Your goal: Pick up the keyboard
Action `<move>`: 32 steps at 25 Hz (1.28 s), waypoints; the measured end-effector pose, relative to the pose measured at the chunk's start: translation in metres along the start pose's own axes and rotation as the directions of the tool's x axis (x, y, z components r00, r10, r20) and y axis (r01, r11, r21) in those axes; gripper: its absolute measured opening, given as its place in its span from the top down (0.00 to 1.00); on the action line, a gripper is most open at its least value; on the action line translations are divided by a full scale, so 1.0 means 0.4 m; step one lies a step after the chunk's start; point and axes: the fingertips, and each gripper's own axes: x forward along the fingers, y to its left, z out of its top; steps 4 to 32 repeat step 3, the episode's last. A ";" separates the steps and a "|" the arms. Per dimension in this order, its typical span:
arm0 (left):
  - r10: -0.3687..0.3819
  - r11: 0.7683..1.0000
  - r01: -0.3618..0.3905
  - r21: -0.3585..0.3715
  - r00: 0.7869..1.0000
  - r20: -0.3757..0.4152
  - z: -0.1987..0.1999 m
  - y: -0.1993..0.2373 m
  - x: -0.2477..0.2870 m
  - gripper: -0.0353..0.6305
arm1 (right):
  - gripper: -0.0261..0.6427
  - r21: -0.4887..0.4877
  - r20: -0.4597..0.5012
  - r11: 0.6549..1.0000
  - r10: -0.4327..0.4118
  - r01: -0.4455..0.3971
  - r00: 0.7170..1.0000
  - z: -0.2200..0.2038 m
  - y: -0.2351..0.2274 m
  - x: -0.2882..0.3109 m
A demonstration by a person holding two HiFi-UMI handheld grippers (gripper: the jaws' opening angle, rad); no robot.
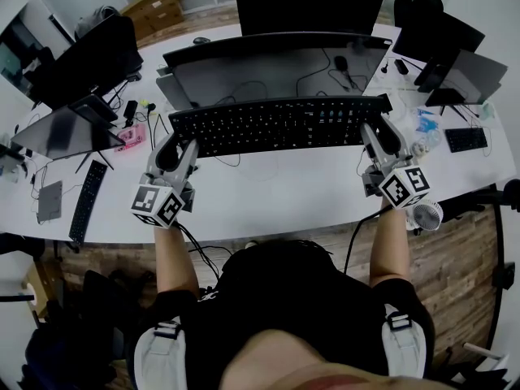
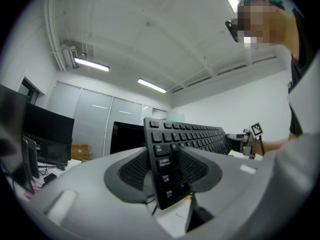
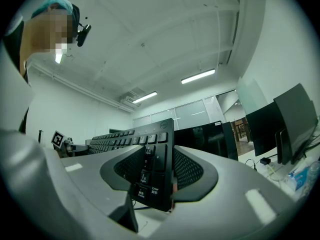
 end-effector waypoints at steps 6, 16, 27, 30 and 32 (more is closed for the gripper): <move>-0.002 1.000 0.002 0.002 1.000 0.001 0.000 -0.003 0.004 0.60 | 0.70 0.004 0.003 1.000 0.000 0.000 1.000 -0.003 -0.004 -0.004; -0.002 1.000 0.002 0.002 1.000 0.001 0.000 -0.003 0.004 0.60 | 0.70 0.004 0.003 1.000 0.000 0.000 1.000 -0.003 -0.004 -0.004; -0.002 1.000 0.002 0.002 1.000 0.001 0.000 -0.003 0.004 0.60 | 0.70 0.004 0.003 1.000 0.000 0.000 1.000 -0.003 -0.004 -0.004; -0.002 1.000 0.002 0.002 1.000 0.001 0.000 -0.003 0.004 0.60 | 0.70 0.004 0.003 1.000 0.000 0.000 1.000 -0.003 -0.004 -0.004; -0.002 1.000 0.002 0.002 1.000 0.001 0.000 -0.003 0.004 0.60 | 0.70 0.004 0.003 1.000 0.000 0.000 1.000 -0.003 -0.004 -0.004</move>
